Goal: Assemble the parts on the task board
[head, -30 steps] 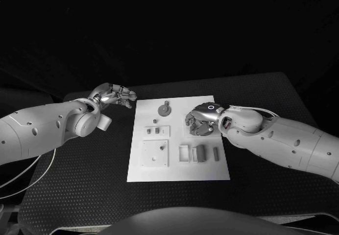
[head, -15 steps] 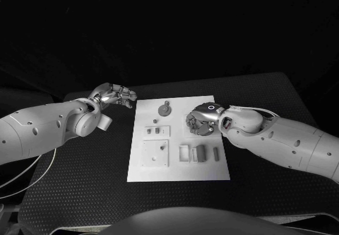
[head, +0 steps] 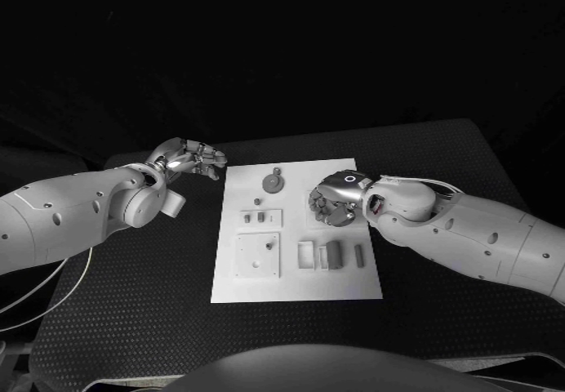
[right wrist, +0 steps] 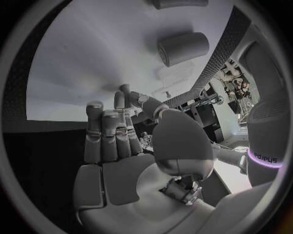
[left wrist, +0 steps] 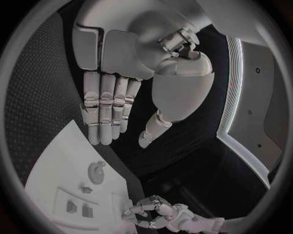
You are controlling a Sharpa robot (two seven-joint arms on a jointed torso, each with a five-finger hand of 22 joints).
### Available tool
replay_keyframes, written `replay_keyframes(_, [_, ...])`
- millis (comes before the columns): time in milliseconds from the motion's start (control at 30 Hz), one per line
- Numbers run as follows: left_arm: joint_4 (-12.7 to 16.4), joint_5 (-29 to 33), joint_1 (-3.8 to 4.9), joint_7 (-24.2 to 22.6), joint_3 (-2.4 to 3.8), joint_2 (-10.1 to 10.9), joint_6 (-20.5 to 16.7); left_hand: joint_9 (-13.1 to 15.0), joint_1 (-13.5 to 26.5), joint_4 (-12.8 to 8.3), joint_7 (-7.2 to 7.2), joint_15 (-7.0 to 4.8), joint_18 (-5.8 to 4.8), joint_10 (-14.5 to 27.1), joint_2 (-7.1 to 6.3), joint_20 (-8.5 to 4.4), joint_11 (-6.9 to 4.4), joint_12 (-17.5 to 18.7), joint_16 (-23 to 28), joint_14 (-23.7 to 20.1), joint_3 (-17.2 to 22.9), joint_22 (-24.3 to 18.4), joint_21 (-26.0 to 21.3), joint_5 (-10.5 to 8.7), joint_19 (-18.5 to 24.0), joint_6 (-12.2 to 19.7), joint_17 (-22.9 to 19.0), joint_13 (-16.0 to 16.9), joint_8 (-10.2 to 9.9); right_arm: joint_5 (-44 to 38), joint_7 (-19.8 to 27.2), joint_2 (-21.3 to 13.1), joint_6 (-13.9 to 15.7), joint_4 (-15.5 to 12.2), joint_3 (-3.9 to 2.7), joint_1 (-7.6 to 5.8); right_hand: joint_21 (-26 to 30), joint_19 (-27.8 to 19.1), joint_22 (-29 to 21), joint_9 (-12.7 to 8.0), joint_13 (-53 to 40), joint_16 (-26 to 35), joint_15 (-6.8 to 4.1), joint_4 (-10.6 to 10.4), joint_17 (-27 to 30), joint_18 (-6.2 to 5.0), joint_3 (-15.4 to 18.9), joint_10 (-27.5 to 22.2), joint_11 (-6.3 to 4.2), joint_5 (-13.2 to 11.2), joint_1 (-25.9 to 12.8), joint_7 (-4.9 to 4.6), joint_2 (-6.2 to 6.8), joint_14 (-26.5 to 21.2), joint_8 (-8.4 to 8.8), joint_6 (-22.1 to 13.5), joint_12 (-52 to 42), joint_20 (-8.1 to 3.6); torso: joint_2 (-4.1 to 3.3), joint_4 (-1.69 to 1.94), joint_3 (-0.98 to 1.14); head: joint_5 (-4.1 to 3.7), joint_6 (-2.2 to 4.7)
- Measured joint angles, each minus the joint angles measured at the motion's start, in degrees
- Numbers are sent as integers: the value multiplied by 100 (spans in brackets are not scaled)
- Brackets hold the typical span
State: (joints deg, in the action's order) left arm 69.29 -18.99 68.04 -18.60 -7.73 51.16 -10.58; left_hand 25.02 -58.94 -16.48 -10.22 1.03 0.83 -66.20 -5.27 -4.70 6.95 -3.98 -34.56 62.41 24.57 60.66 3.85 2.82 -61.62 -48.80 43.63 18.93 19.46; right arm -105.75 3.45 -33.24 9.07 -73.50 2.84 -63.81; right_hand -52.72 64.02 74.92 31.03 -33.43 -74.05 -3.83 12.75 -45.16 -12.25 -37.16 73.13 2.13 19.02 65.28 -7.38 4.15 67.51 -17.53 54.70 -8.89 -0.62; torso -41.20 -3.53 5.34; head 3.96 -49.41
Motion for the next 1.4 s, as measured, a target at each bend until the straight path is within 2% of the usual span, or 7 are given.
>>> replay_keyframes(300, [-11,1,0,16,0,-6,6,0,0,0,0,0,0,0,0,0,0,0,0,0,0,0,0,0,0,0,-1,-6,0,12,-12,-8,-1,-23,2,3,-51,39,0,0,-57,0,-33,95,0,0,-126,174,-60,-12,53,119,-51,40,-41,120,-60,-18,-1,1,-2,-8,-1])
replay_keyframes(900, [-34,4,0,64,0,-15,28,-5,-1,0,-20,0,0,0,0,0,-2,0,0,0,0,-10,0,0,0,20,4,-11,0,977,-96,-66,-67,8,1,0,-55,70,0,-1,-87,28,-88,129,-1,-4,-140,223,-87,7,23,144,-136,76,-42,145,-93,-31,-1,1,-3,-8,1])
replay_keyframes(1000, [-35,4,0,69,0,-15,29,-5,-1,0,-20,0,0,0,0,1,-2,0,0,0,0,-11,0,0,0,20,4,-17,0,1061,-120,-64,-79,17,0,-2,-54,69,0,28,-78,28,-64,173,-1,-8,-108,71,-9,12,-135,49,27,47,-57,50,-13,-30,-1,-1,-3,-8,5])
replay_keyframes(1067, [-34,4,0,72,0,-14,30,-5,-1,0,-20,0,0,0,-1,0,-2,0,0,0,0,-15,0,0,0,20,4,-17,0,1080,-137,-60,-80,24,-1,-3,-54,69,0,139,-49,28,-32,127,-1,-11,-10,-46,21,29,-231,-35,217,-1,-43,-34,45,-30,-1,-2,-3,-8,8])
replay_keyframes(1167, [-34,5,0,76,0,-14,30,-5,-1,0,-20,0,0,-1,-1,0,-2,0,0,0,0,-15,0,0,0,20,4,-17,0,1061,-163,-58,-75,29,-1,-3,-53,61,0,90,-42,27,11,132,-17,-12,228,-159,86,7,-332,-145,423,-50,104,-167,75,-27,-1,-4,-2,-9,9])
replay_keyframes(1200, [-34,5,0,77,0,-14,31,-4,-1,0,-20,0,0,0,-1,0,-2,0,19,0,0,-15,0,0,0,20,4,-17,0,1047,-170,-58,-72,30,0,-3,-53,25,0,77,-47,27,29,129,-23,-11,304,-192,97,6,-370,-149,477,-70,132,-215,98,-28,0,-4,-1,-9,9])
replay_keyframes(1400, [-34,5,0,82,0,-13,33,-9,-1,0,-20,0,0,0,-1,21,-2,0,22,0,0,-20,0,0,20,20,8,-23,0,876,-216,-36,-30,36,1,-2,-52,15,0,77,-79,27,66,89,-35,-11,544,-210,116,6,-465,-173,571,-80,145,-298,98,-19,0,-4,0,-15,10])
